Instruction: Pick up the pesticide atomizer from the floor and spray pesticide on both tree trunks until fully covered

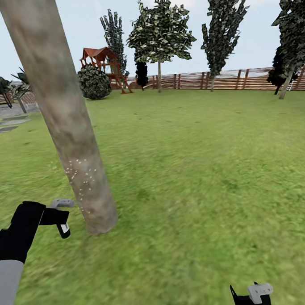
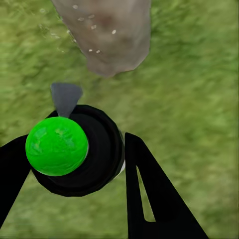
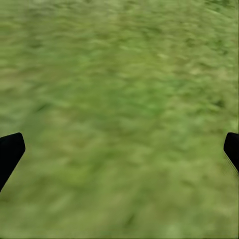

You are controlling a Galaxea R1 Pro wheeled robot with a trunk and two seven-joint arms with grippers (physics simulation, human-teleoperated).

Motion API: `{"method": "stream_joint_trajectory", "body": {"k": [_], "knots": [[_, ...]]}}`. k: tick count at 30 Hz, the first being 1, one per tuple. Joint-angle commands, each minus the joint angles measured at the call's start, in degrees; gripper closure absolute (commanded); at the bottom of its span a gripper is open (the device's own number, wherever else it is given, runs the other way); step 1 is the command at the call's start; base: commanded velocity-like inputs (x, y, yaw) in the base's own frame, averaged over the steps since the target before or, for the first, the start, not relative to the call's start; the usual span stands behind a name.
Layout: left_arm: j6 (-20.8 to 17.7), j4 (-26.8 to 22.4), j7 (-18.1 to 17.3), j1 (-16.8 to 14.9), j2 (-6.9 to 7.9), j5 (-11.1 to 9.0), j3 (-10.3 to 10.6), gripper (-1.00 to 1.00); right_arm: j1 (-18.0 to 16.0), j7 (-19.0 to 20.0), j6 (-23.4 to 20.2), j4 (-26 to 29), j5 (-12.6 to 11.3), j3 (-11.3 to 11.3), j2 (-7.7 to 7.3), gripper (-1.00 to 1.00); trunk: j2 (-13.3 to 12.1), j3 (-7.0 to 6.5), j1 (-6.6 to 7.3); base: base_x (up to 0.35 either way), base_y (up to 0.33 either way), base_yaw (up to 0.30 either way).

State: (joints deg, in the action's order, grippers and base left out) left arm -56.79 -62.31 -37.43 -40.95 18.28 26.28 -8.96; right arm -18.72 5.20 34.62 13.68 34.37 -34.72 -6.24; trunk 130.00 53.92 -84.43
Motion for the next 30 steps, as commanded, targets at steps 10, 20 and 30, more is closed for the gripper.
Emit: {"method": "stream_joint_trajectory", "body": {"k": [10,20,30], "knots": [[0.70,8.10,1.12,0.10,-0.18,-0.05,-0.13,1.00,0.00,0.01,0.00,0.01,0.00,0.00,0.00,-1.00,0.00,0.00,0.00,0.233,-0.201,0.031],[0.71,8.42,3.11,0.10,-2.81,0.05,-0.49,1.00,0.00,0.00,0.01,-0.04,-0.01,0.00,0.00,-1.00,0.00,0.00,0.00,0.116,-0.241,0.185],[6.68,13.41,8.65,0.11,-5.30,-0.35,-1.28,1.00,0.00,0.02,0.01,0.03,-0.08,0.00,0.00,-1.00,0.00,0.00,0.00,0.005,-0.276,0.278]]}}
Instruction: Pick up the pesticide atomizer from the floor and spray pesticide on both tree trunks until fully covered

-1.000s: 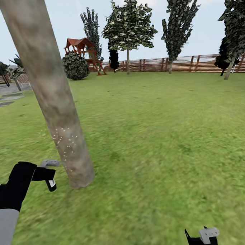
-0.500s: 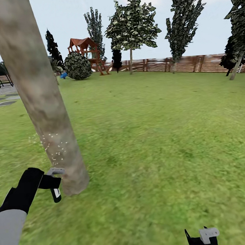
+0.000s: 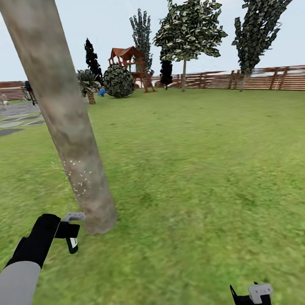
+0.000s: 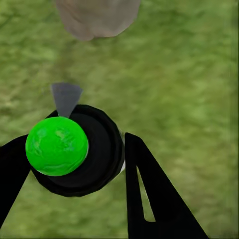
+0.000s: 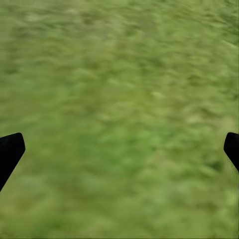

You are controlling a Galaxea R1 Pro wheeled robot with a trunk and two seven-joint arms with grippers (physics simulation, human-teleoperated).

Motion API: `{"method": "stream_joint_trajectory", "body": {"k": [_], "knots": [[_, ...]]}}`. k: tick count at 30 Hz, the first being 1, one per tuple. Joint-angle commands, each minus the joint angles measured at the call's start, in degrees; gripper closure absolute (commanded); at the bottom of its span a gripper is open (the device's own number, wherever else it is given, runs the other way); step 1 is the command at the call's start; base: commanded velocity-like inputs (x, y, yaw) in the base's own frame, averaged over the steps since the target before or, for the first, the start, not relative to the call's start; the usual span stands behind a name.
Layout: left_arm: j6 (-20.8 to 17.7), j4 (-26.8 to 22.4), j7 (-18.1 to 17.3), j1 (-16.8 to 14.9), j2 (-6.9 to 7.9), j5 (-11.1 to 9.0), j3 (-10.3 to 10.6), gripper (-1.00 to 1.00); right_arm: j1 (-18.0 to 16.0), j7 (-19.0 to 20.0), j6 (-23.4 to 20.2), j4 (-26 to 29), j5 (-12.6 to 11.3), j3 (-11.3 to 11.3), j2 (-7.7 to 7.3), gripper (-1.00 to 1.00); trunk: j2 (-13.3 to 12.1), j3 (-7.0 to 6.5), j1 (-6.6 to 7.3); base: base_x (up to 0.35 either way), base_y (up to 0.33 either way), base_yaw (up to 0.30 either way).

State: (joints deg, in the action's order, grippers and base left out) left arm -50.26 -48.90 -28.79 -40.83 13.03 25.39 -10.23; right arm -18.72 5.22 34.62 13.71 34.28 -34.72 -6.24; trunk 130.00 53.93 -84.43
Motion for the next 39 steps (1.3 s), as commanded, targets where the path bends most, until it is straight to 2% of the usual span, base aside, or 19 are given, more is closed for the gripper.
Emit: {"method": "stream_joint_trajectory", "body": {"k": [1,4,6,8,10,15,17,20,21,23,26,27,29,30,31,32,34,36,39], "knots": [[0.25,0.02,0.08,-0.03,-0.50,0.54,-0.12,1.00,0.00,-0.02,0.00,0.00,0.00,-0.02,0.00,-1.00,0.00,0.00,0.00,0.094,-0.275,0.168],[0.37,0.03,0.18,-0.04,-0.60,0.58,-0.94,1.00,0.00,-0.04,0.00,0.00,-0.01,-0.07,0.00,-1.00,0.00,0.00,0.00,0.145,-0.262,0.051],[0.51,0.03,0.51,-0.04,-0.15,0.70,-2.38,1.00,0.00,-0.04,0.01,0.00,0.01,-0.08,0.00,-1.00,0.00,0.00,0.00,0.181,-0.242,0.009],[0.65,0.04,3.27,-0.04,0.17,0.84,-4.17,1.00,0.00,-0.04,0.01,0.00,0.06,-0.09,0.00,-1.00,0.00,0.00,0.00,0.192,-0.235,0.002],[0.68,0.11,5.34,-0.04,0.16,0.81,-4.51,1.00,0.00,-0.04,0.01,0.00,0.07,-0.08,0.00,-1.00,0.00,0.00,0.00,0.194,-0.234,0.000],[0.79,3.20,6.18,0.03,-2.41,0.38,-4.23,1.00,0.00,-0.04,0.01,0.00,0.00,-0.09,0.00,-1.00,0.00,0.00,0.00,0.192,-0.233,0.000],[2.92,3.72,6.24,0.01,-3.37,0.49,-4.36,1.00,0.00,-0.04,0.01,0.00,-0.01,-0.09,0.00,-1.00,0.00,0.00,0.00,0.190,-0.233,0.028],[5.47,6.61,6.35,0.01,-2.59,0.53,-5.20,1.00,0.00,-0.04,0.01,0.00,-0.01,-0.09,0.00,-1.00,0.00,0.00,0.00,0.193,-0.233,0.164],[5.92,8.21,6.33,0.02,-1.72,0.59,-6.52,1.00,0.00,-0.04,0.01,0.00,-0.01,-0.09,0.00,-1.00,0.00,0.00,0.00,0.194,-0.225,0.253],[6.15,9.05,6.30,0.04,-0.45,0.62,-7.83,1.00,0.00,-0.04,0.01,0.00,-0.01,-0.09,0.00,-1.00,0.00,0.00,0.00,0.191,-0.217,0.268],[6.22,9.19,6.39,0.97,1.60,0.61,-8.36,1.00,0.00,-0.04,0.01,0.00,-0.01,-0.09,0.00,-1.00,0.00,0.00,0.00,0.170,-0.197,0.276],[6.23,9.23,6.50,1.26,1.87,0.67,-8.30,1.00,0.00,-0.04,0.01,0.00,0.01,-0.09,0.00,-1.00,0.00,0.00,0.00,0.116,-0.081,0.278],[6.23,9.29,7.15,1.45,1.68,0.76,-8.19,1.00,0.00,-0.04,0.01,0.00,0.01,-0.03,0.00,-1.00,0.00,0.00,0.00,0.049,-0.034,0.278],[6.23,9.31,8.33,1.50,1.13,0.61,-8.11,1.00,0.00,-0.04,0.01,0.00,0.00,-0.02,0.00,-1.00,0.00,0.00,0.00,0.016,-0.011,0.278],[6.23,9.25,9.78,1.52,0.32,0.62,-8.13,1.00,0.00,-0.04,0.01,0.00,0.01,-0.04,0.00,-1.00,0.00,0.00,0.00,0.008,-0.006,0.278],[6.20,9.14,14.07,1.54,-1.53,0.45,-8.28,1.00,0.00,-0.04,0.01,-0.05,0.05,-0.02,0.00,-1.00,0.00,0.00,0.00,0.003,-0.002,0.278],[6.04,9.25,17.16,1.56,-2.94,-0.55,-8.53,1.00,0.00,-0.04,0.01,-0.08,0.07,-0.02,0.00,-1.00,0.00,0.00,0.00,0.001,-0.001,0.278],[6.20,9.29,18.42,2.24,-3.22,-2.07,-9.10,1.00,0.00,-0.04,0.01,-0.08,0.08,-0.01,0.00,-1.00,0.00,0.00,0.00,0.040,-0.027,0.278],[8.19,9.15,18.75,3.16,-3.06,-2.40,-9.32,1.00,0.00,-0.04,0.01,-0.08,0.08,-0.07,0.00,-1.00,0.00,0.00,0.00,0.167,-0.150,0.246]]}}
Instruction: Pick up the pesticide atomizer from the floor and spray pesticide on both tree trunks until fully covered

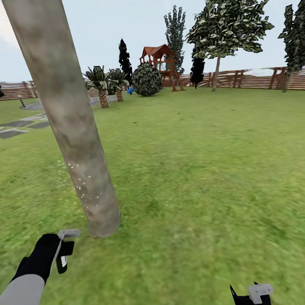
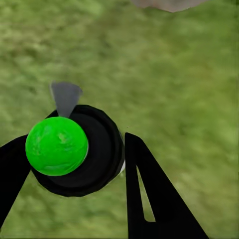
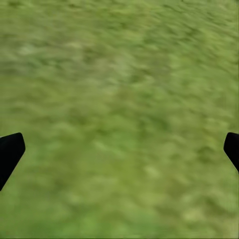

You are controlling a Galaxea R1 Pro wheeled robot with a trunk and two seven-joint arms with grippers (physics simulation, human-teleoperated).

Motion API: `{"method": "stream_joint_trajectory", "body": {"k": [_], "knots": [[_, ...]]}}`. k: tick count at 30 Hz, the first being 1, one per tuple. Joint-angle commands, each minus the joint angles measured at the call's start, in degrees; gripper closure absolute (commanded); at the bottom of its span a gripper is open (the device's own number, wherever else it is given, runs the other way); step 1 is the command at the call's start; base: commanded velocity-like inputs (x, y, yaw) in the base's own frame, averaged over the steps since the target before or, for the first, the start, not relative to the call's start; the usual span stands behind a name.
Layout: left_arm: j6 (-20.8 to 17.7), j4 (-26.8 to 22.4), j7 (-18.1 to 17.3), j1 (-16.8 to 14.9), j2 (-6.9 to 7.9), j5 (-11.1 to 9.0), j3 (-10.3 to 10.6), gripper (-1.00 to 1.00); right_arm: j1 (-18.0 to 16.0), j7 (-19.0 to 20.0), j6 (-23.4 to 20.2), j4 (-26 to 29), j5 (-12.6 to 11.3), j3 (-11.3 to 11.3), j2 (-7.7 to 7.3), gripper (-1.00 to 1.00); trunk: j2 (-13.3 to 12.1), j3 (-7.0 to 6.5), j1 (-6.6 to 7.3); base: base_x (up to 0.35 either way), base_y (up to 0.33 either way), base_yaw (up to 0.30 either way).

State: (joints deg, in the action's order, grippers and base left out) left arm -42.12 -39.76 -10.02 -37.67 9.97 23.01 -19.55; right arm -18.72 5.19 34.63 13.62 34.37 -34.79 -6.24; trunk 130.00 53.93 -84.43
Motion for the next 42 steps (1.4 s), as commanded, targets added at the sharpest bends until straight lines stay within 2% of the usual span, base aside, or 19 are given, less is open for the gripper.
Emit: {"method": "stream_joint_trajectory", "body": {"k": [1,3,11,15,16,17,19,20,21,22,24,26,27,33,42], "knots": [[1.60,0.06,0.50,0.23,0.03,-0.04,-0.01,1.00,0.00,0.00,0.00,0.00,0.00,-0.01,0.00,-1.00,0.00,0.00,0.00,0.199,-0.187,0.112],[3.25,-0.04,2.01,0.45,-0.12,-0.06,0.06,1.00,0.00,0.00,0.00,0.00,-0.04,0.01,0.00,-1.00,0.00,0.00,0.00,0.207,-0.197,0.032],[3.63,-0.84,2.37,0.50,-0.52,-0.26,-0.02,1.00,0.00,0.00,-0.01,0.00,0.00,-0.02,0.00,-1.00,0.00,0.00,0.00,0.206,-0.205,0.002],[3.71,-0.87,2.46,0.50,-2.27,-0.29,-0.10,1.00,0.00,0.00,0.00,0.00,0.00,-0.02,0.00,-1.00,0.00,0.00,0.00,0.212,-0.206,0.000],[3.68,-0.70,3.05,0.51,-2.56,-0.09,0.06,1.00,0.00,0.00,-0.01,0.00,0.00,-0.02,0.00,-1.00,0.00,0.00,0.00,0.216,-0.206,0.000],[3.57,-0.13,5.40,0.74,-2.66,0.03,0.16,1.00,0.00,0.00,-0.02,0.00,0.00,-0.02,0.00,-1.00,0.00,0.00,0.00,0.215,-0.206,0.000],[3.63,0.66,9.27,3.68,-2.67,-0.22,0.08,1.00,0.00,0.06,0.00,0.00,-0.03,0.03,0.00,-1.00,0.00,0.00,0.00,0.220,-0.204,0.000],[3.68,0.78,9.74,4.29,-2.67,-0.29,0.05,1.00,0.00,0.07,-0.02,0.00,-0.02,0.05,0.00,-1.00,0.00,0.00,0.00,0.228,-0.201,0.000],[3.86,0.93,10.15,5.05,-2.71,-0.57,-0.04,1.00,0.00,0.08,-0.01,0.00,-0.07,0.06,0.00,-1.00,0.00,0.00,0.00,0.231,-0.199,0.000],[4.22,0.59,10.44,5.30,-3.12,-2.16,-0.03,1.00,0.00,0.07,0.00,0.04,-0.08,0.07,0.00,-1.00,0.00,0.00,0.00,0.232,-0.198,0.000],[4.77,0.03,10.77,5.39,-4.34,-4.19,0.30,1.00,0.00,0.04,0.00,0.02,-0.09,0.07,0.00,-1.00,0.00,0.00,0.00,0.232,-0.198,0.000],[4.82,-1.79,10.84,5.40,-4.81,-4.86,0.43,1.00,0.00,0.01,0.00,0.00,-0.09,0.07,0.00,-1.00,0.00,0.00,0.00,0.232,-0.198,0.000],[4.86,-3.37,10.82,5.41,-5.01,-5.01,0.40,1.00,0.00,0.00,0.00,0.07,-0.09,0.03,0.00,-1.00,0.00,0.00,0.00,0.231,-0.198,0.000],[4.63,-5.69,10.29,5.42,-5.16,-5.32,0.12,1.00,0.00,0.00,0.00,0.09,-0.09,0.05,0.00,-1.00,0.00,0.00,0.00,0.032,-0.237,0.019],[4.59,-6.64,10.22,5.42,-5.40,-5.58,0.01,1.00,0.00,0.00,0.00,0.09,-0.02,0.07,0.00,-1.00,0.00,0.00,0.00,0.009,-0.258,0.262]]}}
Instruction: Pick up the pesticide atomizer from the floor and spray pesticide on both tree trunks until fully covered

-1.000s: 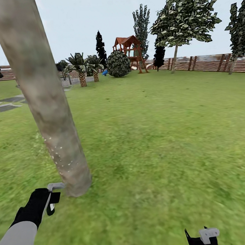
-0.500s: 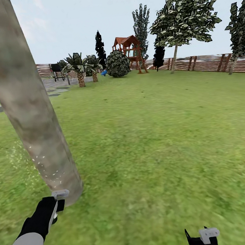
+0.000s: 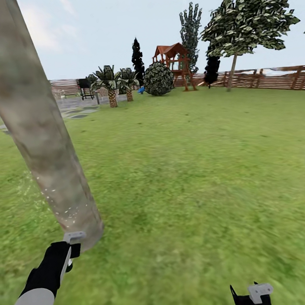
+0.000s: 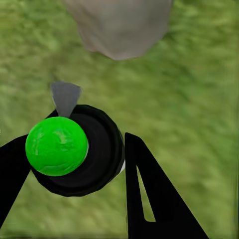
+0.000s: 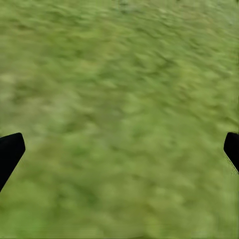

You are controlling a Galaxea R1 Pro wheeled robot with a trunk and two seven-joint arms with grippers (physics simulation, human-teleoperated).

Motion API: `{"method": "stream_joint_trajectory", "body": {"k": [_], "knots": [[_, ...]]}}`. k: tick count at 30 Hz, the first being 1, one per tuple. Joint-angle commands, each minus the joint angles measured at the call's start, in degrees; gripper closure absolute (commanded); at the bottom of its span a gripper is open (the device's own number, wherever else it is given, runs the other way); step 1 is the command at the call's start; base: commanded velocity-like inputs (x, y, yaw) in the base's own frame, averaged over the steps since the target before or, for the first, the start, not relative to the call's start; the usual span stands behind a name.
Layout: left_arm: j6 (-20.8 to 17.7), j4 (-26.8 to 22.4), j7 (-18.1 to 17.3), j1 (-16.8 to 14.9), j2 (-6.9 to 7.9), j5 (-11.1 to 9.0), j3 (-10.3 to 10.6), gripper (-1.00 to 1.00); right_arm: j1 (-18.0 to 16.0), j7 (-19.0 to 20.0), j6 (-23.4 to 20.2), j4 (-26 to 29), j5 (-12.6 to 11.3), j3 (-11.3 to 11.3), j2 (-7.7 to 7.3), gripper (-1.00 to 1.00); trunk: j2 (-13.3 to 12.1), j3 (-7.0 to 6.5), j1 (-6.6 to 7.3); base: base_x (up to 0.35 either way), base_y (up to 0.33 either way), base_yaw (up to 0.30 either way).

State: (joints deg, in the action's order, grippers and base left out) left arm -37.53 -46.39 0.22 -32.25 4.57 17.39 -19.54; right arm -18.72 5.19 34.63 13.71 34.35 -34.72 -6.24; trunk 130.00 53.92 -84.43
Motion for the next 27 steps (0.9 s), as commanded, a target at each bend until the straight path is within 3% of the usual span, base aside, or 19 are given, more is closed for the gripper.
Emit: {"method": "stream_joint_trajectory", "body": {"k": [1,7,21,27], "knots": [[0.00,-0.01,-0.03,0.00,0.00,0.02,-0.03,1.00,0.00,0.00,0.00,0.00,0.00,0.00,0.00,-1.00,0.00,0.00,0.00,0.181,-0.237,0.277],[0.00,-0.03,-0.05,0.00,0.14,0.07,-0.06,1.00,0.00,0.00,0.00,0.00,-0.07,-0.07,0.00,-1.00,0.00,0.00,0.00,0.226,-0.201,0.261],[-0.05,-0.10,0.04,0.00,0.31,0.10,-0.06,1.00,0.00,0.00,0.00,0.07,-0.07,-0.06,0.00,-1.00,0.00,0.00,0.00,0.147,-0.243,0.018],[-0.09,-0.10,0.04,0.04,0.35,0.10,-0.06,1.00,0.00,0.00,0.00,0.00,-0.07,-0.01,0.00,-1.00,0.00,0.00,0.00,0.091,-0.267,0.228]]}}
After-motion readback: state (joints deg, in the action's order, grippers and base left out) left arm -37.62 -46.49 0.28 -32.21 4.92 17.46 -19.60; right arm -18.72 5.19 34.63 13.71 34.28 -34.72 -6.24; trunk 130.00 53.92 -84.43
